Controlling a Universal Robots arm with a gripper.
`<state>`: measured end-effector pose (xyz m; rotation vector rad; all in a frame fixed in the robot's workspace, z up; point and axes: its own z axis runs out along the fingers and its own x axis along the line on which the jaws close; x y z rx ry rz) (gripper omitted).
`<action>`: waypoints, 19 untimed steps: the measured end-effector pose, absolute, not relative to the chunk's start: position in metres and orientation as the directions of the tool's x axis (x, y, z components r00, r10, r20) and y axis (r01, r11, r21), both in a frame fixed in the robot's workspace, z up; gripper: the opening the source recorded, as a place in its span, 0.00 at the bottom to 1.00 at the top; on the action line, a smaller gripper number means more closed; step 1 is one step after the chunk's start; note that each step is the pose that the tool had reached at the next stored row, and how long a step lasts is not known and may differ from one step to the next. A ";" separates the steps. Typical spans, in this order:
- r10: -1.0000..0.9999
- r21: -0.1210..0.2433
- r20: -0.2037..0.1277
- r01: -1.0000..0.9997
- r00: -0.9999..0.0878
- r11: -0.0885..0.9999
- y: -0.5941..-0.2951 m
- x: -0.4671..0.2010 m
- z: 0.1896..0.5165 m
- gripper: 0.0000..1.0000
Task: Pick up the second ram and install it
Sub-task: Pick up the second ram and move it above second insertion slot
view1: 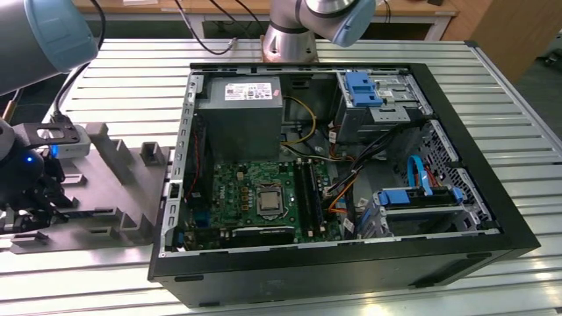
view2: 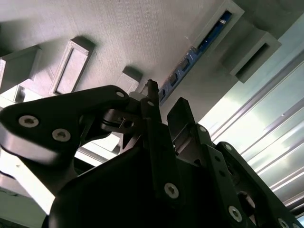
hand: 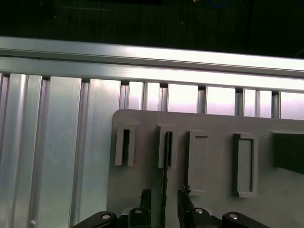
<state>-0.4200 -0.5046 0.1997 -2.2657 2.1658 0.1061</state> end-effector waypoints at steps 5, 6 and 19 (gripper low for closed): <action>-0.998 0.043 -0.053 -0.998 0.046 -0.048 -0.505 -0.420 0.200 0.36; -0.998 0.043 -0.053 -0.998 0.046 -0.048 -0.505 -0.420 0.200 0.36; -0.998 0.043 -0.052 -0.998 0.046 -0.048 -0.505 -0.420 0.199 0.26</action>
